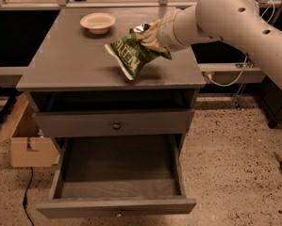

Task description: Pick green jalapeno chip bag from middle drawer and place on counter

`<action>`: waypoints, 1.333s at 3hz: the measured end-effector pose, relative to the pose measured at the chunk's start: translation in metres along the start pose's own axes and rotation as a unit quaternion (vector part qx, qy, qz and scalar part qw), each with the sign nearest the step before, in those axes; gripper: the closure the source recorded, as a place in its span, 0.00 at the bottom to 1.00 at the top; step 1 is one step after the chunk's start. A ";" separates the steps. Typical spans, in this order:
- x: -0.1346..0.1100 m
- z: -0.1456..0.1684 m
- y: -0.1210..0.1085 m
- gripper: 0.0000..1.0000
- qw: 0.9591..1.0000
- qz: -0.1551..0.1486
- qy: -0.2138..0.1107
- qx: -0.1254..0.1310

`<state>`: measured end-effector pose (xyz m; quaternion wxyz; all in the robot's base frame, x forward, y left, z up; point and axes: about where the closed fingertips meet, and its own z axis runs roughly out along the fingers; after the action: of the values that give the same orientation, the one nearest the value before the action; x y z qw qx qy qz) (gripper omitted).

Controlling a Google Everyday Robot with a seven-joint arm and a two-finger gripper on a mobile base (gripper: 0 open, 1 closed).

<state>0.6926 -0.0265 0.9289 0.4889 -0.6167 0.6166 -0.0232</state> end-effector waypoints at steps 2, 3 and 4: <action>0.052 0.034 -0.026 0.35 0.996 0.086 0.026 0.003; 0.066 0.031 -0.035 0.11 0.994 0.104 0.029 0.018; 0.062 0.011 -0.048 0.00 0.994 0.099 0.012 0.047</action>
Offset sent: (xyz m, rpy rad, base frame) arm 0.0772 -0.0540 -0.0434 0.1047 0.1513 -0.2097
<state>0.7500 -0.0800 0.9180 0.5098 -0.5292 0.6782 -0.0108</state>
